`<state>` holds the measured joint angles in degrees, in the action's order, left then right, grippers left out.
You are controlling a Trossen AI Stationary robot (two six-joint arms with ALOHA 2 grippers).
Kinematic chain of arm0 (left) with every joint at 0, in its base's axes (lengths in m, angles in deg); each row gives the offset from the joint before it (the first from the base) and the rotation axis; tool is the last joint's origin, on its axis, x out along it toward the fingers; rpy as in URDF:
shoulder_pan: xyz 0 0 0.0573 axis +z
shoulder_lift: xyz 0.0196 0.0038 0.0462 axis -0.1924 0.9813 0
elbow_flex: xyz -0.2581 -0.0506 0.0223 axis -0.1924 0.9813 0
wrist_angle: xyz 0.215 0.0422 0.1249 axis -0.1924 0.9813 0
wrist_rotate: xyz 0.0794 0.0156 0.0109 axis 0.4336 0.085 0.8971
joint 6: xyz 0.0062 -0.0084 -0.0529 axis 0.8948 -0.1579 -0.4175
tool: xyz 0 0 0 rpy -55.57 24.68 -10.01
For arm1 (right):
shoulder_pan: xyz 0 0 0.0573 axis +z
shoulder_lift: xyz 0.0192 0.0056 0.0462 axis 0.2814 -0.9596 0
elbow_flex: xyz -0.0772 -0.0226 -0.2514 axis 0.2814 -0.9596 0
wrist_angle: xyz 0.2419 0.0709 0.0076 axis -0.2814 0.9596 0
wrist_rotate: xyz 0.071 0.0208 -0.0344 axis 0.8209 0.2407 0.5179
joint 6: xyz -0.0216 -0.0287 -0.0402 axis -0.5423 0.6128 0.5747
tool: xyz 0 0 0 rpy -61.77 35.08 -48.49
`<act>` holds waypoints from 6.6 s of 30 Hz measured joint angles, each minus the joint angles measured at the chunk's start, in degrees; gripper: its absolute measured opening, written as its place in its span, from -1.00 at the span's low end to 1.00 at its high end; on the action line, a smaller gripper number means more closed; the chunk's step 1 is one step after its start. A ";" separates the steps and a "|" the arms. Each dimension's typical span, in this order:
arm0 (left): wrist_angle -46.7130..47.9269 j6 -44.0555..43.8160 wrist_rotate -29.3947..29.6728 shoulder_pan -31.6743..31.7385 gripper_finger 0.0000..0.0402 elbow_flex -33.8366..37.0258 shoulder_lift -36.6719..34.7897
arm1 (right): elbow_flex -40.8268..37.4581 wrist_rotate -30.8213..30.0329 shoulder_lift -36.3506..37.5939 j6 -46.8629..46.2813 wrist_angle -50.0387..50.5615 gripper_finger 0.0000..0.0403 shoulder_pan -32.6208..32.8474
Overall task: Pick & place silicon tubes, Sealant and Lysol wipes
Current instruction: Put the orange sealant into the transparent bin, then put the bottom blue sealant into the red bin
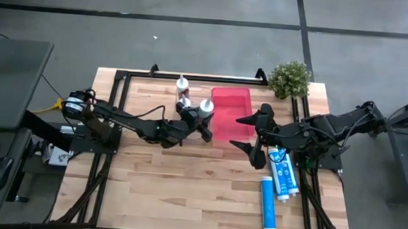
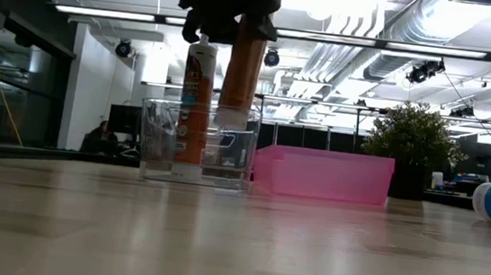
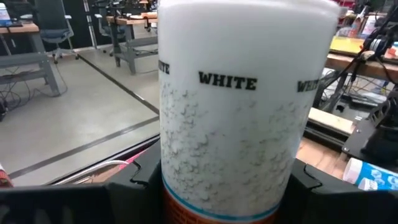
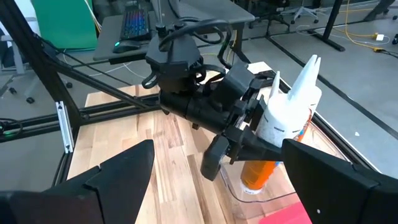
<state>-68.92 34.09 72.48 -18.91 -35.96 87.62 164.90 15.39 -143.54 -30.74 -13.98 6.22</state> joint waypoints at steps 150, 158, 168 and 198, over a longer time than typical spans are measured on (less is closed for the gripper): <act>8.99 -10.31 8.53 -3.41 0.29 0.02 7.33 | -0.02 2.36 -0.02 0.03 0.46 0.73 -0.01; 9.18 -9.56 18.39 -6.93 0.29 0.02 7.33 | -0.02 1.85 -0.02 -0.02 0.46 0.73 -0.02; 9.46 -6.96 21.83 -7.27 0.29 -0.02 4.74 | -0.02 1.24 -0.02 -0.86 0.44 0.73 0.00; 13.71 15.43 22.89 -29.21 0.29 0.04 -24.35 | -0.02 1.38 -0.02 -6.18 3.92 0.73 -0.78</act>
<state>-55.20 49.52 95.38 -48.12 -35.92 63.27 164.88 16.76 -143.56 -36.92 -10.06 5.45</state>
